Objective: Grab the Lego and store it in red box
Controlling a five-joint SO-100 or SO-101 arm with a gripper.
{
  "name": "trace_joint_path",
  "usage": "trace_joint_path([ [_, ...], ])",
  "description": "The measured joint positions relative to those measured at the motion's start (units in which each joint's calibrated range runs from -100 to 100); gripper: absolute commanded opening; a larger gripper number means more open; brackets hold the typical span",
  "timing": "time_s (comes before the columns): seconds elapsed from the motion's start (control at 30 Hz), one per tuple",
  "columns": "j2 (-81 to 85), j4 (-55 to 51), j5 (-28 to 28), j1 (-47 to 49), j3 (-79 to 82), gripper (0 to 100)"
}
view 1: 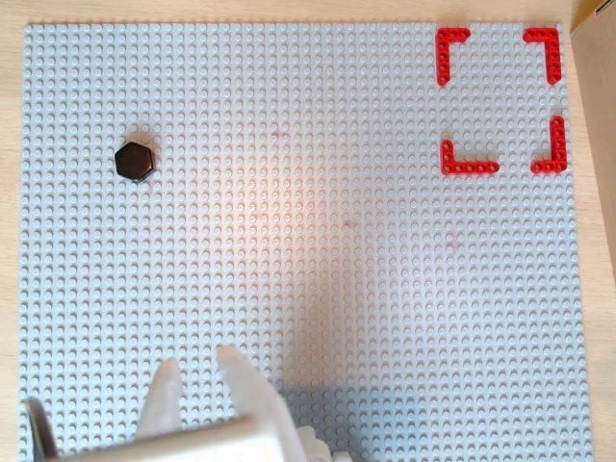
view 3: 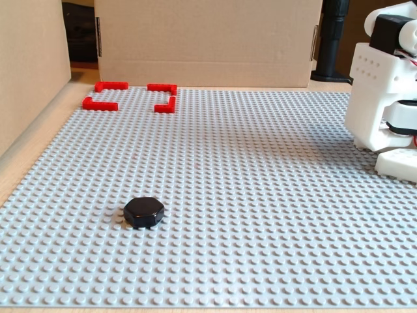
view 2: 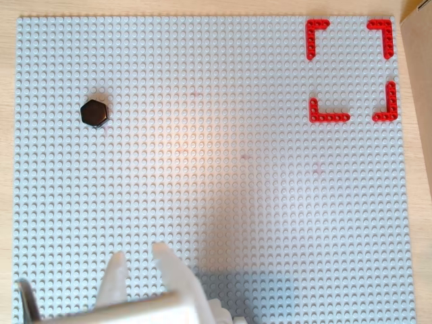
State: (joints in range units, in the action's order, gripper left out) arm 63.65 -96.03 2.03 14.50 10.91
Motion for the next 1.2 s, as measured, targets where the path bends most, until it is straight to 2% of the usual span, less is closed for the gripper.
trace_joint_path([
  [0.27, -11.6, -2.2, 2.2, 1.2, -1.7, 6],
  [0.5, -19.7, 2.1, 3.2, 3.1, -1.7, 7],
  [0.77, -26.1, 4.6, 3.2, 3.8, -1.6, 12],
  [1.2, -37.3, 17.1, 4.5, 4.8, 7.8, 13],
])
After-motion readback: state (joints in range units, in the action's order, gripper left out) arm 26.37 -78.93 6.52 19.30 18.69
